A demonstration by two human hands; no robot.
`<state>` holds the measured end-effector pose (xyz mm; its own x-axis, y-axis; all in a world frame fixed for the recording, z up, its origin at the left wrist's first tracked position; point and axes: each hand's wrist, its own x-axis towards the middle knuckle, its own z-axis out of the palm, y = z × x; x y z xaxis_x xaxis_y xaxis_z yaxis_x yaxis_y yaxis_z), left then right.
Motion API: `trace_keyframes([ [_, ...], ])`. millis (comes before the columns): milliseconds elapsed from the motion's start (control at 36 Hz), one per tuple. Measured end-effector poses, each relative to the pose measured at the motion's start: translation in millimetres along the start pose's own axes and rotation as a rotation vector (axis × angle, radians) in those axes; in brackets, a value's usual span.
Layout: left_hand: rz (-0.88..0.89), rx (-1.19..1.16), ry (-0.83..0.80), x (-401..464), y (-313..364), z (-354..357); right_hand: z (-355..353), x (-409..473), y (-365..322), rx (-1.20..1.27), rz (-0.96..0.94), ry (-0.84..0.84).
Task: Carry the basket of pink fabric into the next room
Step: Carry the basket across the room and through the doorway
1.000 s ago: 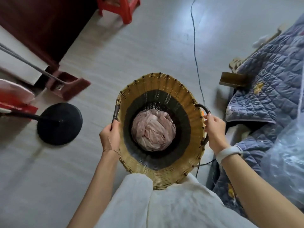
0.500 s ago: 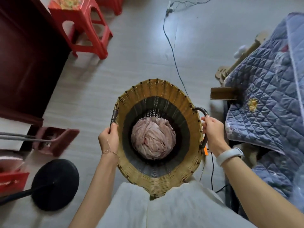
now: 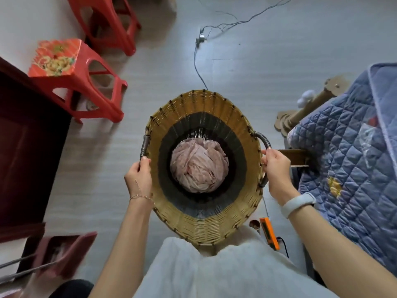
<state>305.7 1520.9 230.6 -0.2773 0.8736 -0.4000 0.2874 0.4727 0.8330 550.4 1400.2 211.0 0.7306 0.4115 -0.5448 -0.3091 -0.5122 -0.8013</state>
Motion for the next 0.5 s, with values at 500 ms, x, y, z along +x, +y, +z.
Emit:
trace_keyframes([
  [500,-0.009,0.068,-0.223,191,169,181,90,190,-161,0.133,0.052,0.167],
])
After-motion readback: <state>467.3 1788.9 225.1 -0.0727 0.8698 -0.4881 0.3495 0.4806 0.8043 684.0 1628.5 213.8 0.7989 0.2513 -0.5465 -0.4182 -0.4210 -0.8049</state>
